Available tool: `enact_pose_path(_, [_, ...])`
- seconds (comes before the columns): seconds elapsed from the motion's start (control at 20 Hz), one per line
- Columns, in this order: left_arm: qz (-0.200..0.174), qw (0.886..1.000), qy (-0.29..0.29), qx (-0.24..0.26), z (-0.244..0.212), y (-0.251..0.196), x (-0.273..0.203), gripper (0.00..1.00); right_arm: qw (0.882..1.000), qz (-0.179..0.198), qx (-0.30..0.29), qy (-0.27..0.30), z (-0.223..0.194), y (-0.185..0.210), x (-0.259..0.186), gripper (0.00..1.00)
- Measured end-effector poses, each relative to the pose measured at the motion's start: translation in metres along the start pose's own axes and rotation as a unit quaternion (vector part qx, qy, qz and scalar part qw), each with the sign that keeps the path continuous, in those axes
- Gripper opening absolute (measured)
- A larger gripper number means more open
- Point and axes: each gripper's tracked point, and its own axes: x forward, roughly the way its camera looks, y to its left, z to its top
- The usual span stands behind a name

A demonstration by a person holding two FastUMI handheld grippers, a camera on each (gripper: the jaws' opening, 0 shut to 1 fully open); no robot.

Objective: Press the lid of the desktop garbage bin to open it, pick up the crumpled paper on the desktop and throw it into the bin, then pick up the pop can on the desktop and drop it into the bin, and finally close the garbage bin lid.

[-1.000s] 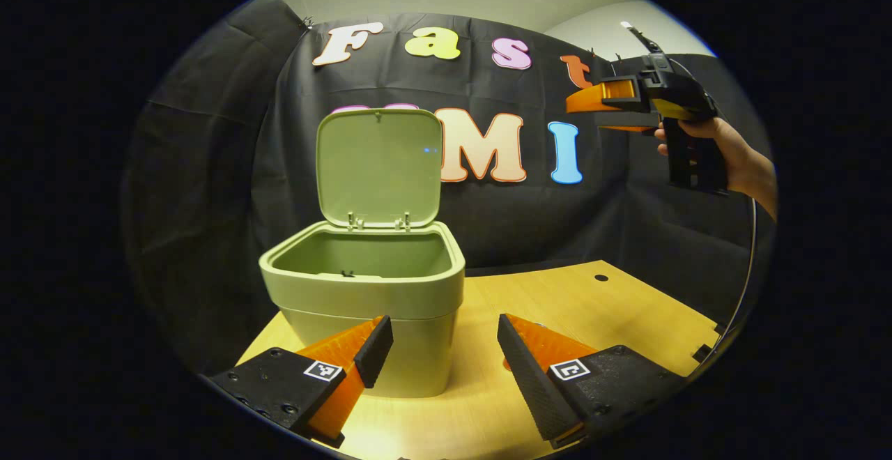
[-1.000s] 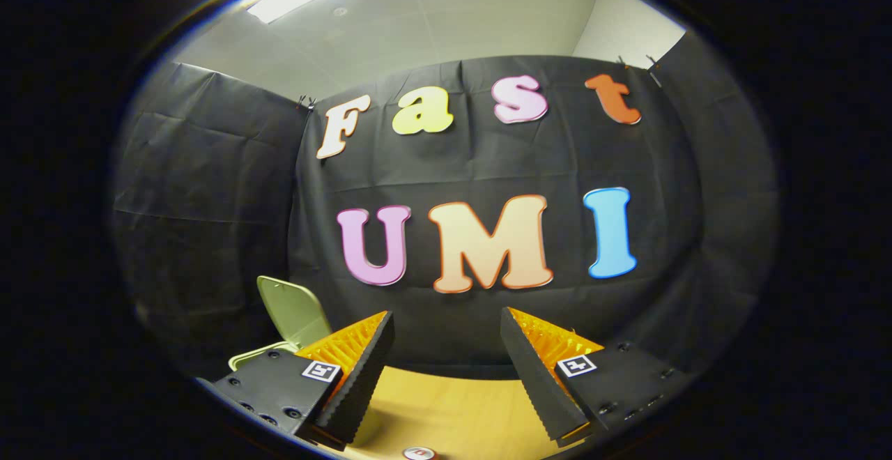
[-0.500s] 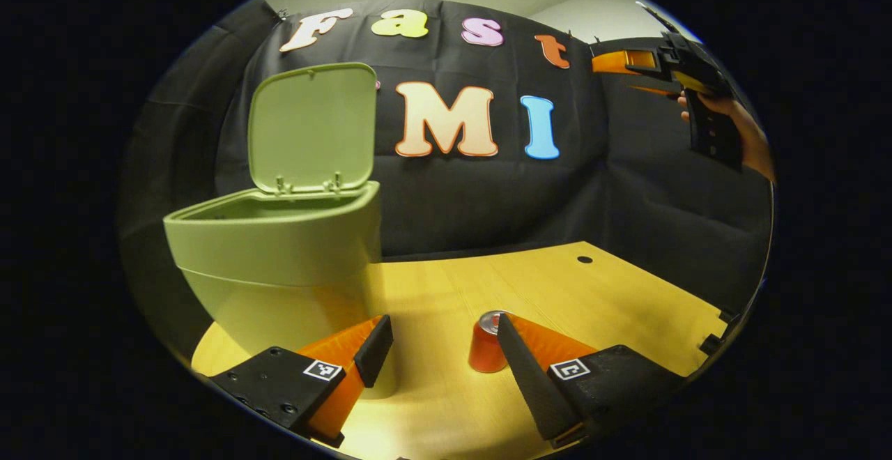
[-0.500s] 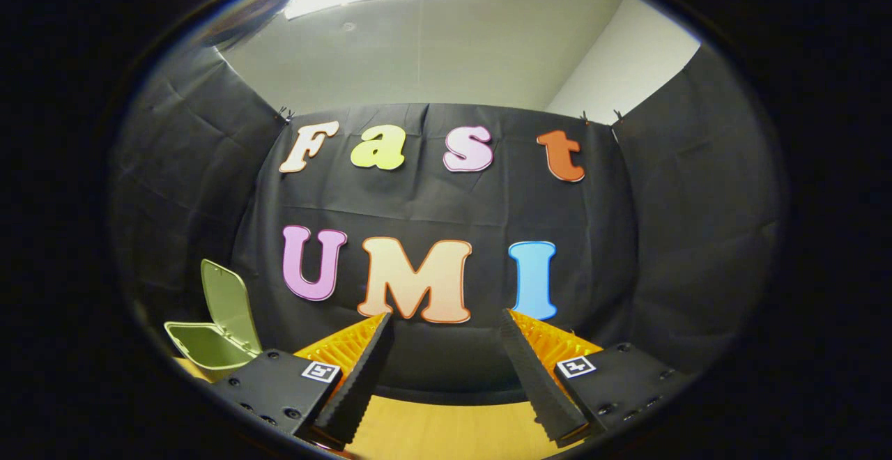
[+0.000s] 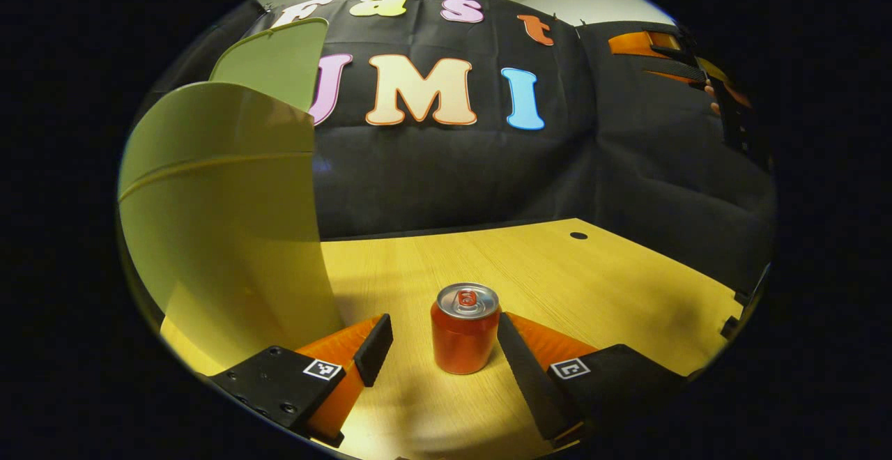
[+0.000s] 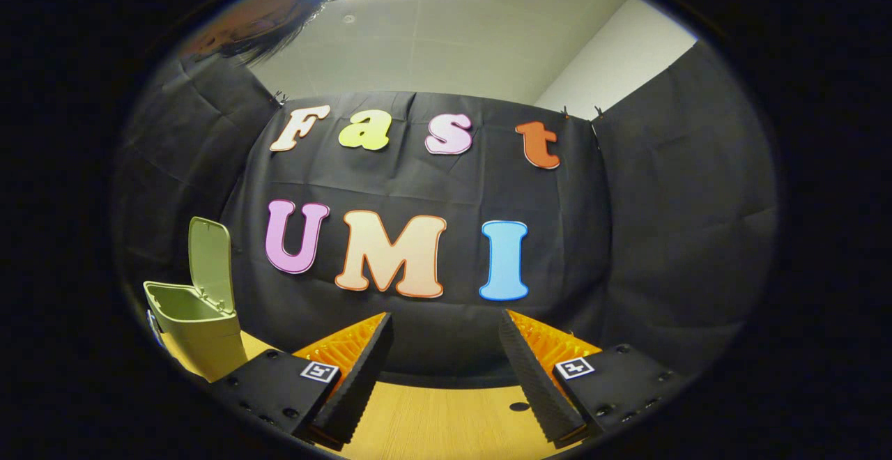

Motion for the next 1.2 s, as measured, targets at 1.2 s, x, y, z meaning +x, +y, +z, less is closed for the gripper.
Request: enact_pose_path(1.2, [-0.021,1.000,0.007,0.002,-0.033,-0.012,0.071,0.78,0.994,0.006,0.007,0.106,-0.122,0.000,-0.018,0.96])
